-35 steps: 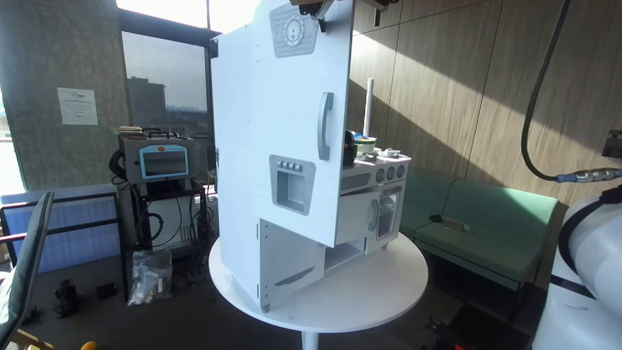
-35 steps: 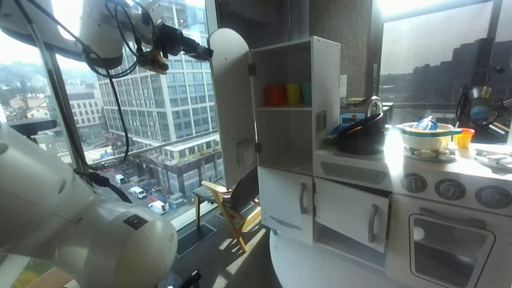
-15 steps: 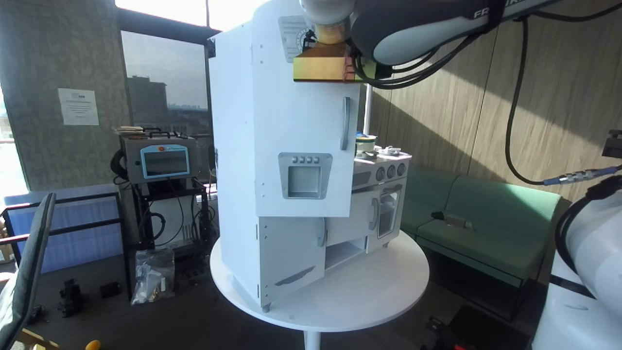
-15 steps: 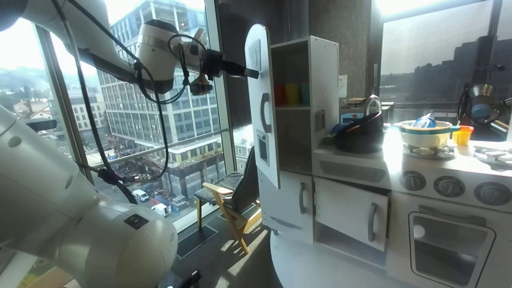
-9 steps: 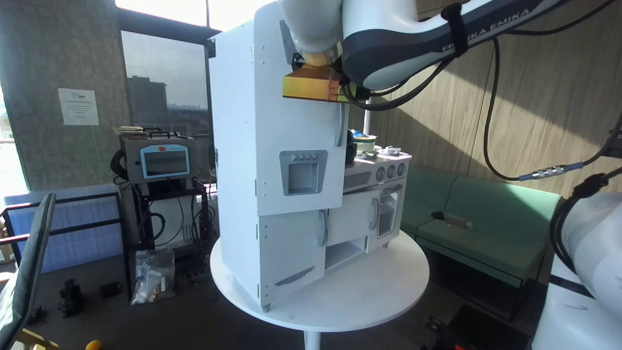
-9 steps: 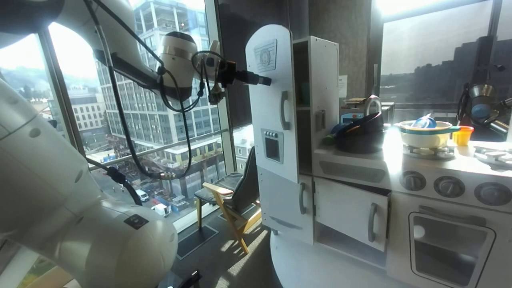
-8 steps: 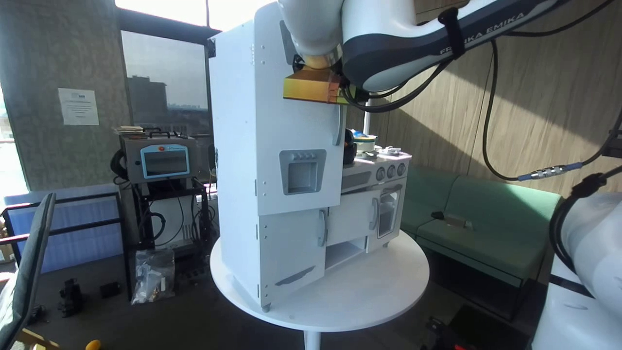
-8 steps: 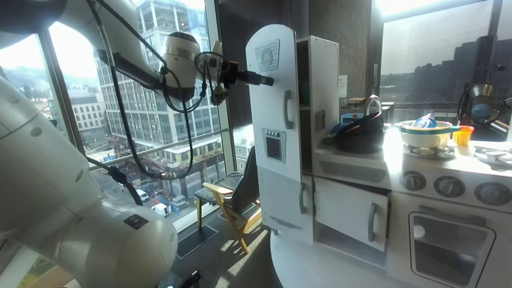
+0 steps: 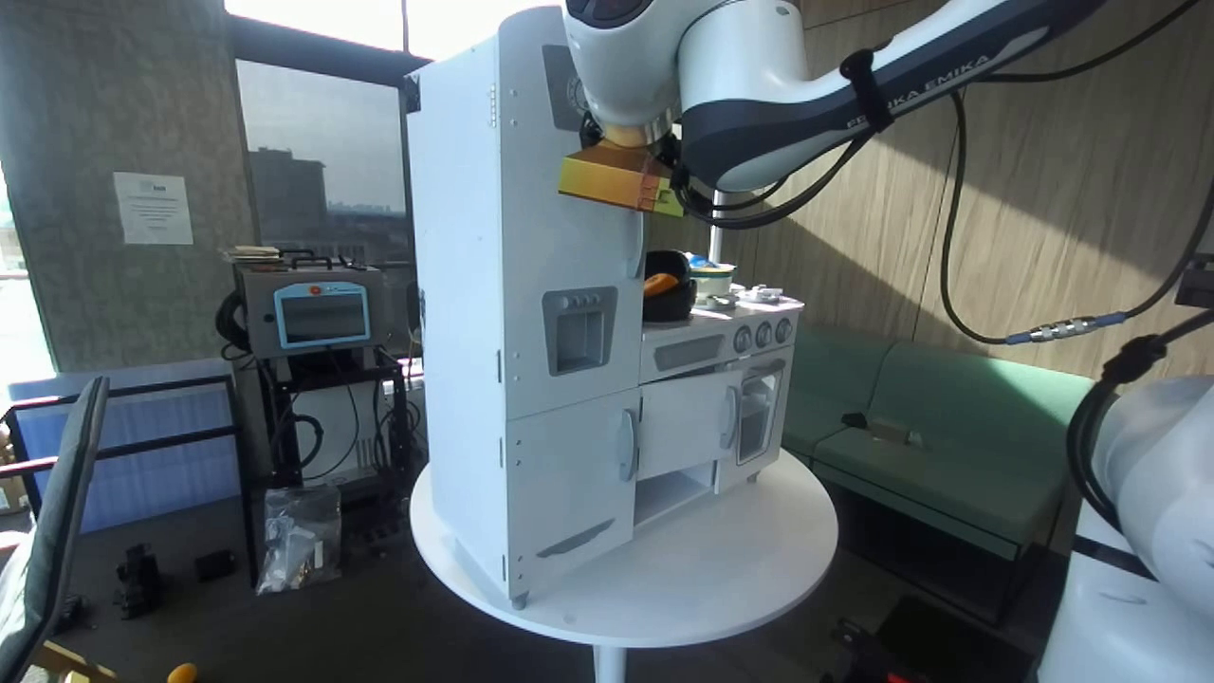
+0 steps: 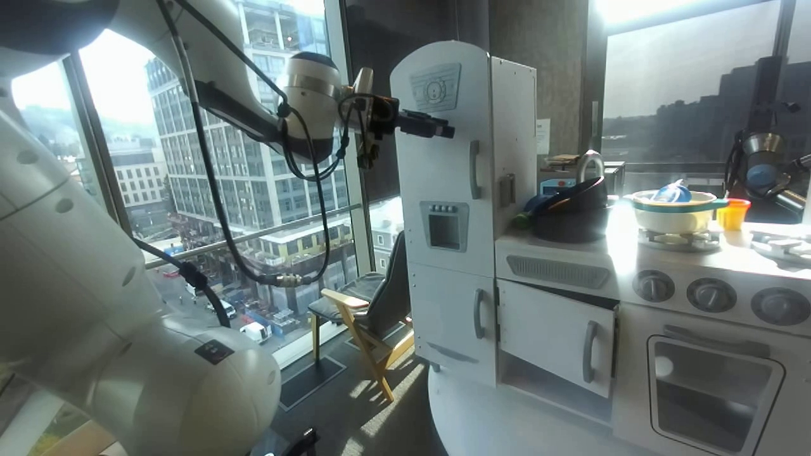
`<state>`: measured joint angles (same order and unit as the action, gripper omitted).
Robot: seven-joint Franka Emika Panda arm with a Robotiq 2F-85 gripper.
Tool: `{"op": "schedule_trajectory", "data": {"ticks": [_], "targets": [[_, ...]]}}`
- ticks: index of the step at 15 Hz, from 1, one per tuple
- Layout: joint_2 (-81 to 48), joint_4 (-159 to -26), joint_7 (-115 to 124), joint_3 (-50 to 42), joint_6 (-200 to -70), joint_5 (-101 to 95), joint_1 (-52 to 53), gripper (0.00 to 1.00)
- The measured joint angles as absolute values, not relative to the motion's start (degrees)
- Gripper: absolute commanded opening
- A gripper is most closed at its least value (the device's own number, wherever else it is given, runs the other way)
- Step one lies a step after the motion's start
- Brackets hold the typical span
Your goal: Close the open cabinet doors, starting with the right lower door and ending with the left upper door
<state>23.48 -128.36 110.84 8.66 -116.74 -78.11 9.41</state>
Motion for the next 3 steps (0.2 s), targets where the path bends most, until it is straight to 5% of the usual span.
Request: {"op": "schedule_trajectory", "data": {"ticks": [3], "targets": [[23.46,-128.36,111.61,8.56,-118.05,-77.29,9.46,1.00]]}}
